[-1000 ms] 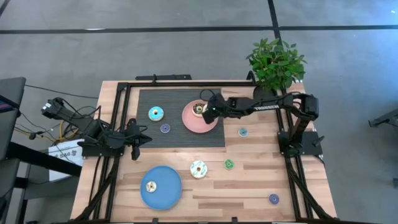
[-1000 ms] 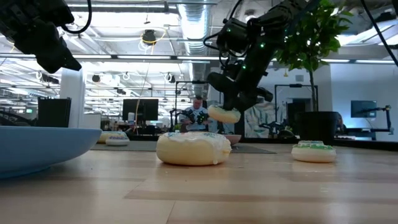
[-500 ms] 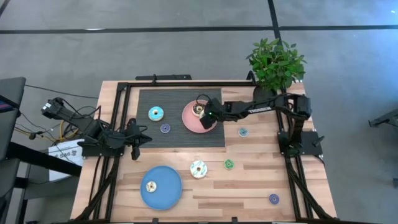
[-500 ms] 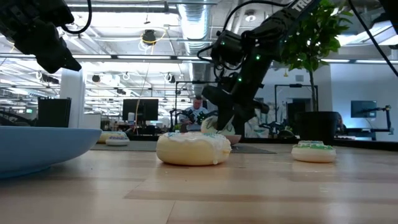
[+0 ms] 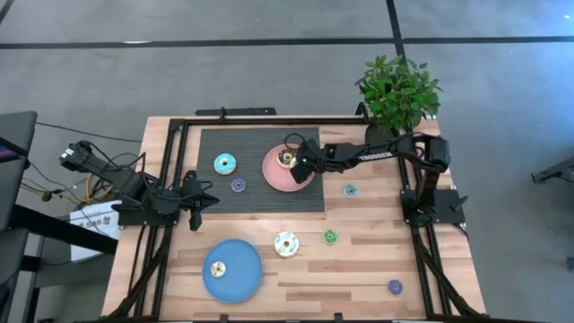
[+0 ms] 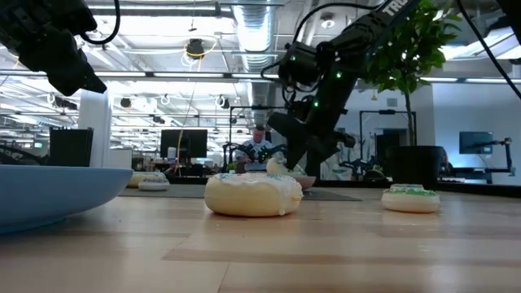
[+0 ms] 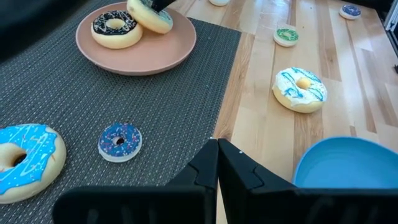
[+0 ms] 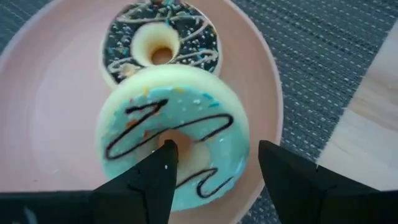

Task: Pick & Place donuts
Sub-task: Put the large light blue donut on the pink plate, then put the top small purple donut on the blue plate

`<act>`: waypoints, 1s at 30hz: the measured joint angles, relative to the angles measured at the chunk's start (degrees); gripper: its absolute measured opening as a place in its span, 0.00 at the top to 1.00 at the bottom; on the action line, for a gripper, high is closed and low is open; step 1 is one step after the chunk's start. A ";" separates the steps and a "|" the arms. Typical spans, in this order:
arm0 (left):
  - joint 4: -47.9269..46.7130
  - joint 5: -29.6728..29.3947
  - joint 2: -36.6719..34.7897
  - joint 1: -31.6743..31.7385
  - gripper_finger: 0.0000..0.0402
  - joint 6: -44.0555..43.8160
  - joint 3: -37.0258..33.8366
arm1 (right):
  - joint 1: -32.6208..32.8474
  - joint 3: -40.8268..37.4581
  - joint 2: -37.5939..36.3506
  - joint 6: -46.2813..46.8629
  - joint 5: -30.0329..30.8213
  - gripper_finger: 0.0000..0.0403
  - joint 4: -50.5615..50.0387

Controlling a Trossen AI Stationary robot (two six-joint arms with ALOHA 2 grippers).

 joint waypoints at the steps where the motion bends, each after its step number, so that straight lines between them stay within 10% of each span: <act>1: -0.02 -0.01 0.02 0.02 1.00 0.00 0.00 | 0.02 0.38 -0.26 0.02 -0.05 0.46 0.34; 20: 5.15 -1.40 0.17 0.01 1.00 0.61 0.00 | 0.59 1.64 -17.38 0.86 -0.80 0.52 -18.03; 30: 8.00 -9.78 0.97 3.90 0.90 0.74 0.09 | 8.91 -10.93 -33.28 9.05 -8.34 0.97 -23.32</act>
